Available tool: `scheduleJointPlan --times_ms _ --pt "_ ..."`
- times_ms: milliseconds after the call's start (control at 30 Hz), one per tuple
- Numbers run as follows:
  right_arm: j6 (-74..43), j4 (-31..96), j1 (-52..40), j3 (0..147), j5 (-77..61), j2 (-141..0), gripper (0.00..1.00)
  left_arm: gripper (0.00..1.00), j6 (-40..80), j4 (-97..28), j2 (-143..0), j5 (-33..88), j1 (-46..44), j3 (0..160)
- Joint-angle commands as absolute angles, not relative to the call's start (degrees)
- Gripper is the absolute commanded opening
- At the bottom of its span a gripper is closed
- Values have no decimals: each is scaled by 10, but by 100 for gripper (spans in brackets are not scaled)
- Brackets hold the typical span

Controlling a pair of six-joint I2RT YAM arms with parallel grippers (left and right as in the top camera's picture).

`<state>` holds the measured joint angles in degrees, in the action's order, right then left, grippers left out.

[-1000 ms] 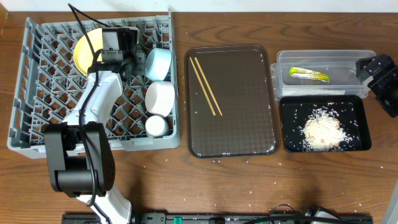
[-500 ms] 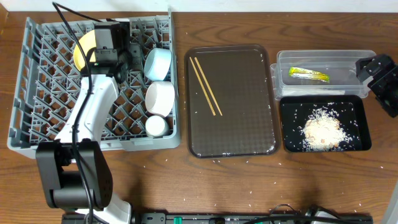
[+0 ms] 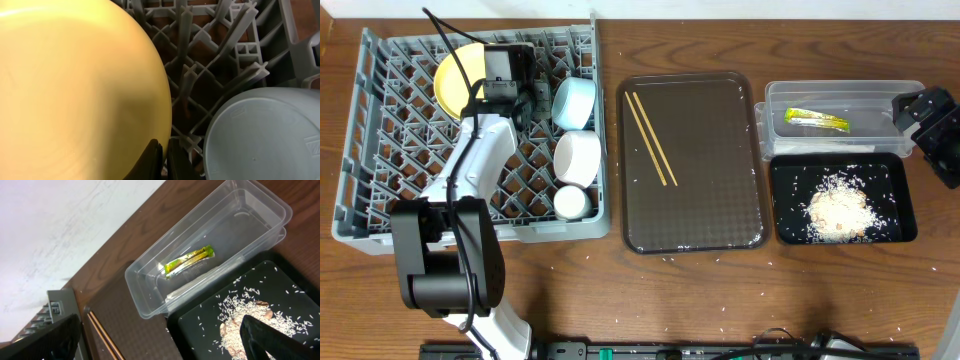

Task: Sort waste into correct bins and load items into the dishwasher
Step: 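Lower the yellow plate upright into the rack slots and adjust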

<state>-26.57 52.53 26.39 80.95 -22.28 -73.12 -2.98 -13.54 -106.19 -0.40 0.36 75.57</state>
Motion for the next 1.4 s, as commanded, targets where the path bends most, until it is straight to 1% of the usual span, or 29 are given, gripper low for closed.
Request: scheduleJointPlan --times_ms 0,1000,1033,1100,1200,1233,1267,1367 --pt "-267 526 266 817 -225 -733 99 8 -27 -139 -1075 -12 6 756" --pt "-267 526 266 817 -225 -733 99 8 -27 -222 -1082 -11 4 752" --pt "-267 526 266 817 -225 -733 99 10 -27 -222 -1078 -11 1 754" --pt "-267 526 266 817 -225 -733 99 16 -27 -222 -1072 -11 -1 759" --pt "-267 526 266 817 -225 -733 99 33 -27 -222 -1034 -11 -11 770" --pt "-267 526 266 817 -225 -733 99 36 -27 -222 -1021 -11 -15 772" --pt "-267 526 266 817 -225 -733 99 40 -27 -222 -1001 -11 -22 773" --pt "-267 526 266 817 -225 -733 99 44 -27 -227 -945 -10 -49 773"
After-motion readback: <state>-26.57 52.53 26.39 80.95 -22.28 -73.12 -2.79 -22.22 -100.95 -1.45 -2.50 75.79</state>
